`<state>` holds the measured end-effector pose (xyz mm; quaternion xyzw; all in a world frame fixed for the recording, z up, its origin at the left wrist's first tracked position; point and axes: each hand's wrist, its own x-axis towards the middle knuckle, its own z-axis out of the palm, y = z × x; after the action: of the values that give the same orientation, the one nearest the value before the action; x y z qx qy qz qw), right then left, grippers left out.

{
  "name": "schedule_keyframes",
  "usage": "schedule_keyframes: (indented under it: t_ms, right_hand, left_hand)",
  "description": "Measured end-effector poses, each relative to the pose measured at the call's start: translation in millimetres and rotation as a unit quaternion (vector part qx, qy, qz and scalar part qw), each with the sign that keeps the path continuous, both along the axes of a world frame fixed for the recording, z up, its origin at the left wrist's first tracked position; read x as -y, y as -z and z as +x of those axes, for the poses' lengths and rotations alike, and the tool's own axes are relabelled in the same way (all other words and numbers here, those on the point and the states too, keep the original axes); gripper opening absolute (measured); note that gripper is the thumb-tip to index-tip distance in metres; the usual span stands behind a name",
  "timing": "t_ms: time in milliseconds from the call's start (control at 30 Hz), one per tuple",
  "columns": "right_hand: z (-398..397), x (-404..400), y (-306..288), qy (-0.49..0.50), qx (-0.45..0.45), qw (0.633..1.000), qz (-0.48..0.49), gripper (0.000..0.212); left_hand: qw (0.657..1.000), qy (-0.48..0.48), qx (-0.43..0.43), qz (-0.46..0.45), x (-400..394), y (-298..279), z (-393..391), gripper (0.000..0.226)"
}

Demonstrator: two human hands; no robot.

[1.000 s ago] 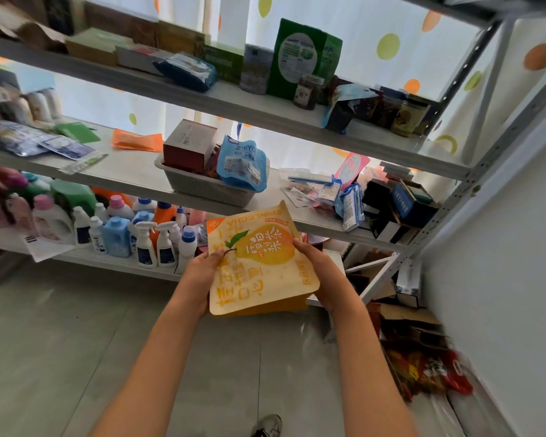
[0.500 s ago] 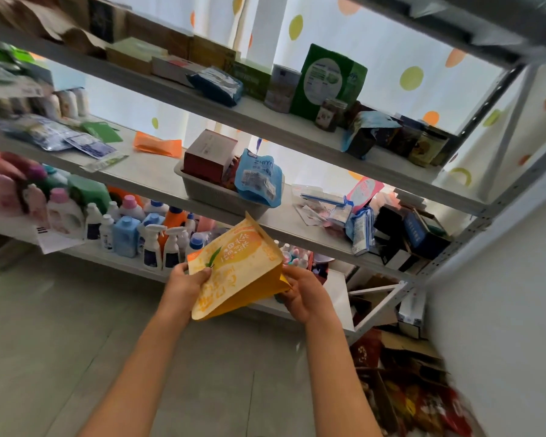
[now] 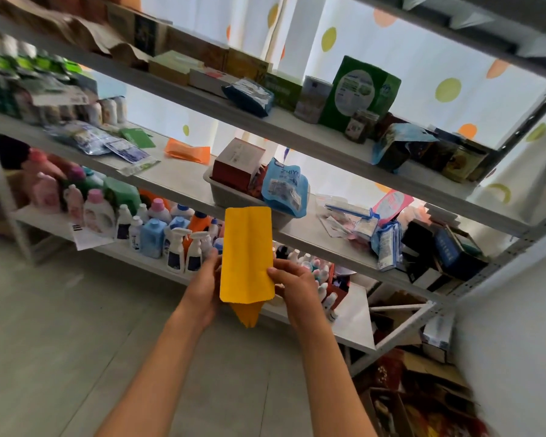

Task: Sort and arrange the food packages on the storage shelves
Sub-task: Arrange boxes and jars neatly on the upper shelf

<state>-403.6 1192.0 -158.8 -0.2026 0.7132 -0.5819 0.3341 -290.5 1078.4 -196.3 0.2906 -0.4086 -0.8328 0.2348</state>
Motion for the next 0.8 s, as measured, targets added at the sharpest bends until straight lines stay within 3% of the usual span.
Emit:
schedule_keyframes:
  t_ms: [133, 367, 433, 600, 667, 700, 800]
  right_hand:
    - [3, 6, 1, -0.027, -0.058, 0.998, 0.013, 0.027]
    - [-4, 6, 5, 0.014, -0.125, 0.992, 0.017, 0.015]
    - [-14, 2, 12, 0.038, -0.159, 0.985, 0.047, 0.029]
    - [-45, -4, 17, 0.078, -0.031, 0.995, 0.056, 0.065]
    - [-58, -5, 19, 0.088, 0.020, 0.995, 0.045, 0.101]
    - [-65, -6, 20, 0.084, 0.062, 0.994, 0.031, 0.109]
    - [-88, -4, 17, 0.058, 0.148, 0.987, -0.023, 0.076]
  left_hand:
    - [1.000, 0.001, -0.024, 0.014, 6, 8, 0, 0.041]
    - [0.999, -0.028, 0.001, 0.030, 9, 16, -8, 0.048]
    - [0.999, -0.022, -0.007, 0.045, 9, 14, -10, 0.041]
    - [0.998, -0.003, -0.020, 0.056, 6, 8, -20, 0.035]
    - [0.999, 0.005, -0.016, 0.045, 8, 7, -29, 0.036]
    - [0.999, 0.010, -0.016, 0.042, 10, 6, -32, 0.037]
    - [0.999, 0.013, -0.019, 0.026, 16, -1, -52, 0.038]
